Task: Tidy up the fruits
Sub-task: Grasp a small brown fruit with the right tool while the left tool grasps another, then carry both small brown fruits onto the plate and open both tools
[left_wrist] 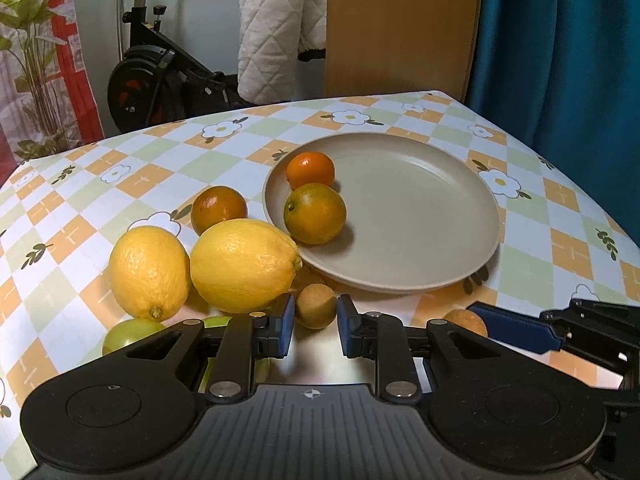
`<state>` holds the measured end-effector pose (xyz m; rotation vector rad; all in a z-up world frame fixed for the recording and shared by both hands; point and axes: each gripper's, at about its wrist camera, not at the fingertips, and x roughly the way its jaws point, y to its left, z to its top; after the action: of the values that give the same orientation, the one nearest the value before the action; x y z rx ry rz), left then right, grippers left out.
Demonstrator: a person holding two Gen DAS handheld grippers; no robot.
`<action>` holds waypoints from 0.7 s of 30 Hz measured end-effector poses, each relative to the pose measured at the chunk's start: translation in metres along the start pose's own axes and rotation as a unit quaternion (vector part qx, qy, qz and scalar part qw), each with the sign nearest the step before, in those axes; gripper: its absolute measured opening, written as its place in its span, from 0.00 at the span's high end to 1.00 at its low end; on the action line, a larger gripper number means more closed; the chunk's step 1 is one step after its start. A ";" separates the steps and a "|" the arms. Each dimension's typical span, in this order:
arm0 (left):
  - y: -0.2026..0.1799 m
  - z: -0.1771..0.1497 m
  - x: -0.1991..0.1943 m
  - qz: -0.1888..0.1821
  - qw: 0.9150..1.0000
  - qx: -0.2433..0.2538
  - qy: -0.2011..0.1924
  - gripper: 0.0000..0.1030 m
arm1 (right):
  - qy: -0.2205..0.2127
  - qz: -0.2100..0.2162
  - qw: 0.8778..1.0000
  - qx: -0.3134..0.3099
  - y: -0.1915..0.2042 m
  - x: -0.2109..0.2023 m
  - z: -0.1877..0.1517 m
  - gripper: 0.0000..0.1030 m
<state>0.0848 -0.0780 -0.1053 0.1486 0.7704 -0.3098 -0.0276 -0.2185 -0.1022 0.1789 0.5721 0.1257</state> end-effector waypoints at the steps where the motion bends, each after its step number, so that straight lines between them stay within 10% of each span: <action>1: 0.000 0.001 0.001 0.000 1.000 0.001 -0.001 0.75 | 0.000 0.000 1.000 0.000 0.000 0.000 0.000 0.77; 21: 0.007 0.003 -0.036 -0.040 0.998 -0.018 -0.053 0.77 | -0.007 -0.013 1.000 -0.003 0.000 -0.004 0.004 0.77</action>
<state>0.0651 -0.0637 -0.0782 0.0673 0.6781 -0.3759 -0.0291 -0.2191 -0.0969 0.1674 0.5601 0.1014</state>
